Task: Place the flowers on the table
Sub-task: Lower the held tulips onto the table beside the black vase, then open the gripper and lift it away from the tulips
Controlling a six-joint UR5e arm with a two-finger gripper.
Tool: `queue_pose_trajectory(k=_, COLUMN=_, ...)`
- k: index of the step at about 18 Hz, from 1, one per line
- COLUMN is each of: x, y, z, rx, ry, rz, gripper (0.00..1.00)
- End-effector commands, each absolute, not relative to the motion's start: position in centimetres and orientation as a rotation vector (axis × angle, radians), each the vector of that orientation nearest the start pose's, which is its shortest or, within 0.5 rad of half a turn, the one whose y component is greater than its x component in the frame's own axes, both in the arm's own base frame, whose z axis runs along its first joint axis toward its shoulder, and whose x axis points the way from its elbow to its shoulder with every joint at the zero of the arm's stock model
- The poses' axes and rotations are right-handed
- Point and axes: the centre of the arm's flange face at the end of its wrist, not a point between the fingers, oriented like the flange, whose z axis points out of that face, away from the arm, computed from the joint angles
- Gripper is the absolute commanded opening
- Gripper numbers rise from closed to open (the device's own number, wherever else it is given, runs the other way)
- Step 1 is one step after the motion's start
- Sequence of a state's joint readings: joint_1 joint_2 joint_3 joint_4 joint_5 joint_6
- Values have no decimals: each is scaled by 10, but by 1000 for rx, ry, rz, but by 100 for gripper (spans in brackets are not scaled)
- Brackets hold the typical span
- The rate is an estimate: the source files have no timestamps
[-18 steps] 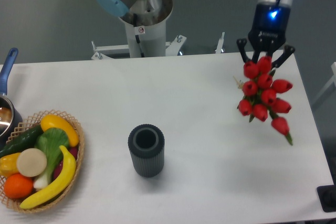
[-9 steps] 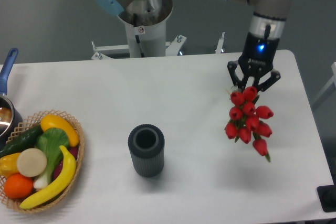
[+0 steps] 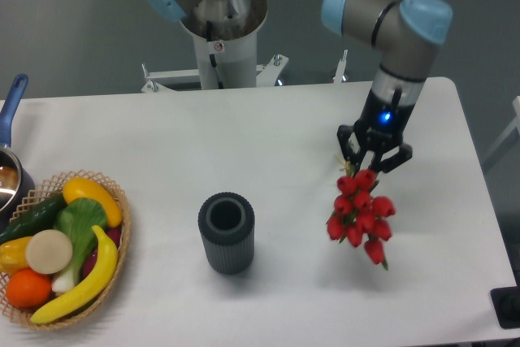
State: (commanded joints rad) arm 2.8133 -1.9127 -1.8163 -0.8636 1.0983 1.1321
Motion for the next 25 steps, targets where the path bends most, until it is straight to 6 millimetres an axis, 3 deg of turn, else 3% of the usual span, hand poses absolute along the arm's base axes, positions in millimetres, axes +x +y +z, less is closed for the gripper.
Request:
queue_pose_trajectory(k=3, x=-493, y=358, z=261, rx=-2660, ry=-113, rz=-108, gripper=26)
queue_pose_trajectory(k=5, x=-491, y=365, z=258, rx=-2663, ry=-96, rz=-117, gripper=33)
queue_pose_trajectory(k=8, x=-495, y=366, z=261, rx=-2661, ry=-89, rz=-104, gripper=69)
queue_pose_trajectory(k=9, x=-496, y=366, z=264, rx=-2657, ry=-84, rz=-95, gripper=94)
queue_pose_trajectory(k=10, x=-497, y=366, z=270, rx=-2654, ry=-89, rz=-84, gripper=100)
queue_pose_trajectory(k=14, x=-498, y=356, z=300, rx=-2637, ry=-92, rz=-15, gripper=100)
queue_pose_trajectory(k=18, x=-505, y=337, z=360, rx=-2678, ry=-105, rz=181, gripper=100)
queue_pose_trajectory(k=21, x=-509, y=317, z=387, rx=-2747, ry=-135, rz=299, gripper=100)
queue_pose_trajectory(k=25, x=-502, y=292, z=415, rx=-2829, ry=40, rz=337, gripper=100)
